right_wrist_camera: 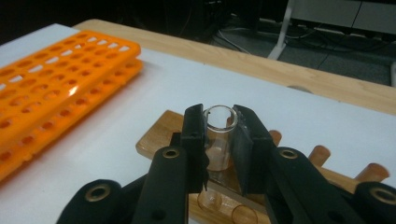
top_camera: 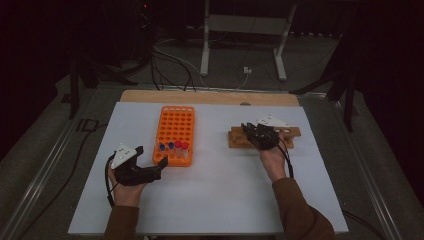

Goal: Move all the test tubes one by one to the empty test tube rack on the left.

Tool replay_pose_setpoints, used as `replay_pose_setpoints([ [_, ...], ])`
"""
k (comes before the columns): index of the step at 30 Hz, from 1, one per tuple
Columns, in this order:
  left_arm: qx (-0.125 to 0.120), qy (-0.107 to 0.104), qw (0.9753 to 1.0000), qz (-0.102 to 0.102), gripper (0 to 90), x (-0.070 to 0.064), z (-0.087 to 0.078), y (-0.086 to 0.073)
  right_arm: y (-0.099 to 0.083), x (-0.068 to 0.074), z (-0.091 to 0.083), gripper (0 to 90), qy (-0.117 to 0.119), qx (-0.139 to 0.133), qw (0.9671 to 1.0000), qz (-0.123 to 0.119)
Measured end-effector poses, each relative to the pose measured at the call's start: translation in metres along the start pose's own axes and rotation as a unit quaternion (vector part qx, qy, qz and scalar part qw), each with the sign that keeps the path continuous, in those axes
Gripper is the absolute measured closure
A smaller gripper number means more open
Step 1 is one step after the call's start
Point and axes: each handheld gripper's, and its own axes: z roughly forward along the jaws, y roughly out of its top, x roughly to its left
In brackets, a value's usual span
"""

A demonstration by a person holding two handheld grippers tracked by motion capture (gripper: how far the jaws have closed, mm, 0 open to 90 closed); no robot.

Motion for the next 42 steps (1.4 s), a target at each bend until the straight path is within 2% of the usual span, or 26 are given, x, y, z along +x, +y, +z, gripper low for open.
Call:
replay_pose_setpoints([
  [10, -0.004, -0.005, 1.0000, 0.002, 0.5, -0.001, -0.002, 0.001, 0.013, 0.001, -0.018, 76.3, -0.004, -0.028, 0.9996, -0.002],
  [12, -0.005, -0.007, 1.0000, 0.003, 0.6, -0.001, -0.002, 0.001, 0.017, 0.001, -0.024, 76.3, -0.004, -0.040, 0.9992, 0.002],
  [15, -0.005, -0.009, 0.9999, 0.005, 0.6, -0.002, -0.002, 0.002, 0.025, 0.003, -0.034, 76.3, -0.003, -0.056, 0.9984, -0.005],
  [23, -0.011, -0.009, 0.9997, 0.019, 0.6, -0.008, -0.002, 0.004, 0.040, 0.007, -0.054, 76.2, 0.017, -0.075, 0.9970, -0.009],
  [27, -0.013, -0.015, 0.9991, 0.036, 0.6, -0.018, 0.000, 0.007, 0.041, 0.012, -0.060, 76.2, 0.034, -0.070, 0.9969, -0.012],
  [33, -0.019, -0.028, 0.9969, 0.071, 1.1, -0.043, 0.006, 0.015, 0.033, 0.019, -0.062, 76.1, 0.071, -0.053, 0.9960, -0.009],
  [37, -0.011, -0.057, 0.9942, 0.090, 1.1, -0.062, 0.016, 0.019, 0.027, 0.026, -0.061, 76.1, 0.088, -0.044, 0.9951, -0.009],
  [42, 0.005, -0.090, 0.9907, 0.102, 1.1, -0.083, 0.034, 0.025, 0.022, 0.038, -0.063, 76.1, 0.109, -0.029, 0.9935, -0.020],
])
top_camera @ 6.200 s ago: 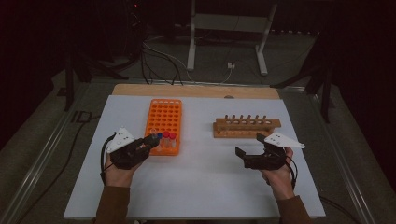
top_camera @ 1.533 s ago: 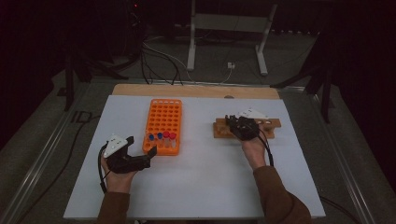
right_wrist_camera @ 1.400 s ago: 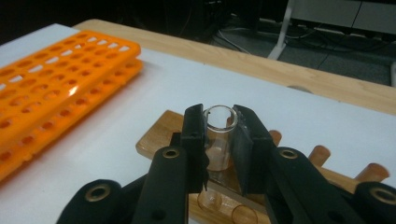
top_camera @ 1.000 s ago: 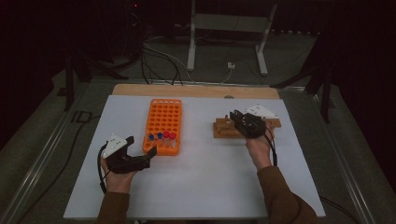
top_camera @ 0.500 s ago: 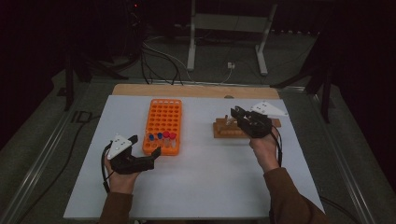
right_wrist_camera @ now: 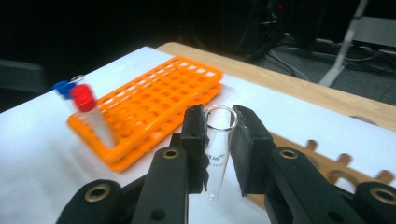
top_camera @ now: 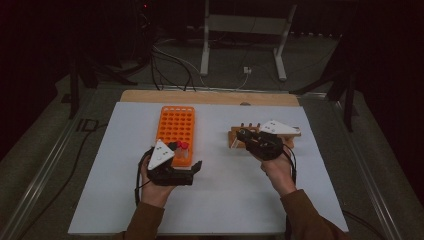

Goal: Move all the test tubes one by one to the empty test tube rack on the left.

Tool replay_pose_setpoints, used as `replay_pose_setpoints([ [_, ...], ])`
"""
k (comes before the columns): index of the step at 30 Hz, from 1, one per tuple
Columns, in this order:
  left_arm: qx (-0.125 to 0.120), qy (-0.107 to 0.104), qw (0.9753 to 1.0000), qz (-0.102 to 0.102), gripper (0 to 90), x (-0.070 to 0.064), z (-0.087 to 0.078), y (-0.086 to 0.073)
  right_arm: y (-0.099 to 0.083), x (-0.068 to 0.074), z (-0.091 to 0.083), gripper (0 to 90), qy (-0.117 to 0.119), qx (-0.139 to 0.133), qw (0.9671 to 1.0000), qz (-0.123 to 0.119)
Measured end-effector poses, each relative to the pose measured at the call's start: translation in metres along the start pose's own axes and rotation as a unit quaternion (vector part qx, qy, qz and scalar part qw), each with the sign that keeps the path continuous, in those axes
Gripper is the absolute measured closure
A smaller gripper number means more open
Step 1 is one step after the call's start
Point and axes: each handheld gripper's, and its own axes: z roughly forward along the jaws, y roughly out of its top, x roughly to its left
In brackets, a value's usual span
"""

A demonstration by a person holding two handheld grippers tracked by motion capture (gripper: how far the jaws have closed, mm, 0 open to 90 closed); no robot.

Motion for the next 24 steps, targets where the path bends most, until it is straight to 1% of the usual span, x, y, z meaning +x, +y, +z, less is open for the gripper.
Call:
replay_pose_setpoints([
  [2, 0.004, -0.014, 0.9999, 0.005, 2.3, -0.006, 0.008, 0.004, -0.001, 0.006, -0.001, 76.0, 0.012, 0.003, 0.9999, 0.000],
  [4, 0.011, -0.023, 0.9996, 0.009, 3.8, -0.011, 0.015, 0.006, -0.004, 0.011, -0.002, 76.0, 0.025, 0.003, 0.9997, 0.000],
  [11, 0.040, -0.045, 0.9981, 0.011, 7.5, -0.025, 0.044, 0.007, -0.011, 0.025, -0.003, 75.9, 0.057, 0.018, 0.9982, 0.002],
  [12, 0.045, -0.046, 0.9979, 0.011, 9.6, -0.026, 0.048, 0.006, -0.011, 0.027, -0.003, 75.8, 0.061, 0.019, 0.9979, 0.002],
  [14, 0.050, -0.050, 0.9975, 0.010, 17.6, -0.029, 0.054, 0.005, -0.011, 0.030, -0.003, 75.8, 0.067, 0.019, 0.9976, 0.002],
  [15, 0.053, -0.052, 0.9972, 0.011, 19.7, -0.030, 0.057, 0.005, -0.010, 0.032, -0.003, 75.8, 0.070, 0.019, 0.9974, 0.002],
  [17, 0.050, -0.058, 0.9970, 0.008, 30.4, -0.031, 0.060, 0.004, -0.010, 0.035, -0.003, 75.8, 0.076, 0.018, 0.9969, 0.000],
  [21, 0.049, -0.070, 0.9963, 0.007, 46.9, -0.032, 0.064, 0.004, -0.010, 0.039, -0.003, 75.7, 0.084, 0.021, 0.9963, -0.004],
  [24, 0.047, -0.075, 0.9961, 0.006, 55.7, -0.032, 0.065, 0.003, -0.010, 0.040, -0.002, 75.7, 0.090, 0.021, 0.9957, 0.001],
])
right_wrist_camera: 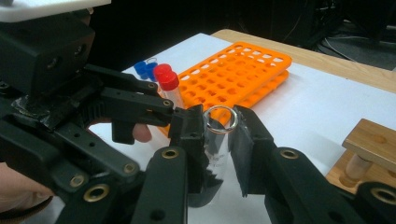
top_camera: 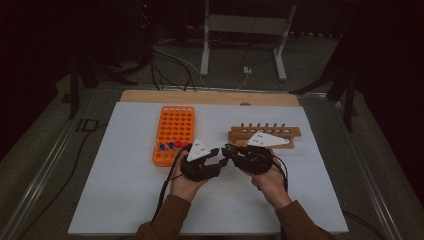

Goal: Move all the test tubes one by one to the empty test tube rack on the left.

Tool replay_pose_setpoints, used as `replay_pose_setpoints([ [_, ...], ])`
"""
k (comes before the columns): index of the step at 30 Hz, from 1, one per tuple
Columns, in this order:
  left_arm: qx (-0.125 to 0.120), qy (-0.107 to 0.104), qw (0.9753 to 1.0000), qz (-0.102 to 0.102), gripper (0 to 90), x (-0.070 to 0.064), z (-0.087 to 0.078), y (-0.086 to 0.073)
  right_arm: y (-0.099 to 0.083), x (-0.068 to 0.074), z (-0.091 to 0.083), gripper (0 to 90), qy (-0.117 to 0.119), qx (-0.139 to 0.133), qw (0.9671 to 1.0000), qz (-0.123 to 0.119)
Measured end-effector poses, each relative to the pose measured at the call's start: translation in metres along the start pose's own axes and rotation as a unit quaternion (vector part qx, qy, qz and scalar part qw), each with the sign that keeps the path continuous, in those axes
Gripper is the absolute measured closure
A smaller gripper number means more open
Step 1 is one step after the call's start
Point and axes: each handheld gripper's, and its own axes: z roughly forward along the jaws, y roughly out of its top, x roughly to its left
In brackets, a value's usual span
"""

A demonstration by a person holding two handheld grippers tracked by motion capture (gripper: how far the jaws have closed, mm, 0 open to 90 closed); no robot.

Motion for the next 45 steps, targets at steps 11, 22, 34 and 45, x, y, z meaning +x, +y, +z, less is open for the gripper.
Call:
replay_pose_setpoints([
  [11, 0.004, -0.021, 0.9997, 0.012, 74.7, 0.000, 0.000, -0.001, -0.001, 0.002, 0.004, 75.8, 0.011, 0.007, 0.9999, -0.002],
  [22, 0.001, -0.002, 0.9999, 0.016, 76.5, 0.004, -0.008, -0.001, 0.000, -0.001, -0.001, 41.1, 0.018, -0.009, 0.9998, 0.001],
  [34, -0.008, 0.023, 0.9996, 0.013, 76.4, 0.013, -0.035, -0.002, -0.007, -0.010, -0.012, 6.4, -0.036, -0.010, 0.9993, 0.003],
  [45, -0.022, 0.038, 0.9990, 0.005, 76.4, 0.024, -0.062, -0.005, -0.018, -0.018, -0.023, 0.0, -0.071, -0.002, 0.9975, 0.008],
])
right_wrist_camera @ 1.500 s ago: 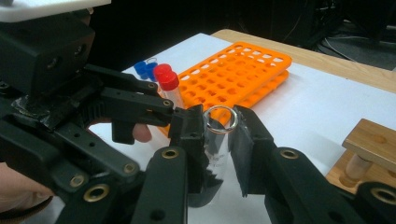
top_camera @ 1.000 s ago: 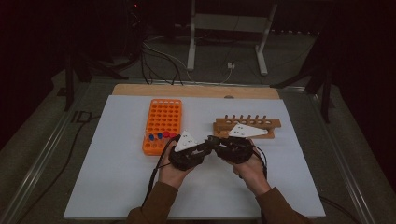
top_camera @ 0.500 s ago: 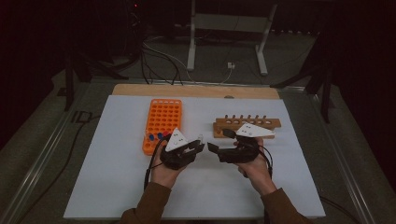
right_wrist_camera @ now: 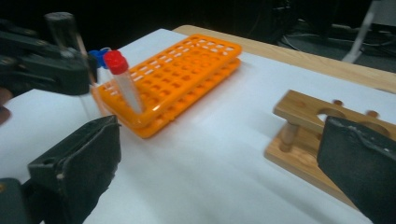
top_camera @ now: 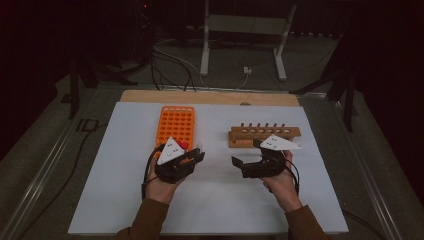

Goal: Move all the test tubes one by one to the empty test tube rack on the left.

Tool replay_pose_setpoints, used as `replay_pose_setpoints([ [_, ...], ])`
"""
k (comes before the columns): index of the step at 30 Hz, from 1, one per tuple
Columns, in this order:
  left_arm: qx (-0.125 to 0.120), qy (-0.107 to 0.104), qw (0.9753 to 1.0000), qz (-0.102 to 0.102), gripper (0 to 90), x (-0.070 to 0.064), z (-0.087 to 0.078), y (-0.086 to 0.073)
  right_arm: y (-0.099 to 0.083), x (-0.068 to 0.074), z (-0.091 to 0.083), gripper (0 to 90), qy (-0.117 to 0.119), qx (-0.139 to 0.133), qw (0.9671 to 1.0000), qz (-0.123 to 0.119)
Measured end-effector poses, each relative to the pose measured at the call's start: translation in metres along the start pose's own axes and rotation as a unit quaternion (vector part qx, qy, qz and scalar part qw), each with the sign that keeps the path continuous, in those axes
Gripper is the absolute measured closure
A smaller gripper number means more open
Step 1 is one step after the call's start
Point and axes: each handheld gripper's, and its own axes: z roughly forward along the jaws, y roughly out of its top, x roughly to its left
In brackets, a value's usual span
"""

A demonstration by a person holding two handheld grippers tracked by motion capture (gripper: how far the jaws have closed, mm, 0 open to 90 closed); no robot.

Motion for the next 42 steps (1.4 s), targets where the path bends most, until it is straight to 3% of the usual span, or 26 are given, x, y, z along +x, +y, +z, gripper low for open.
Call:
replay_pose_setpoints([
  [12, -0.016, 0.022, 0.9996, -0.012, 76.4, 0.020, -0.028, -0.005, -0.012, -0.011, -0.015, 0.0, -0.034, -0.008, 0.9993, 0.010],
  [24, -0.023, 0.039, 0.9989, -0.013, 76.4, 0.032, -0.043, -0.009, -0.017, -0.021, -0.025, 0.0, -0.043, -0.024, 0.9983, 0.030],
  [29, -0.022, 0.064, 0.9976, -0.018, 76.4, 0.041, -0.055, -0.015, -0.018, -0.024, -0.029, 0.0, -0.048, -0.027, 0.9979, 0.034],
  [35, -0.021, 0.107, 0.9935, -0.031, 76.4, 0.057, -0.070, -0.027, -0.021, -0.029, -0.031, 0.0, -0.055, -0.028, 0.9974, 0.039],
  [42, -0.034, 0.175, 0.9833, -0.038, 76.4, 0.070, -0.060, -0.043, -0.021, -0.032, -0.034, 0.0, -0.058, -0.034, 0.9969, 0.041],
])
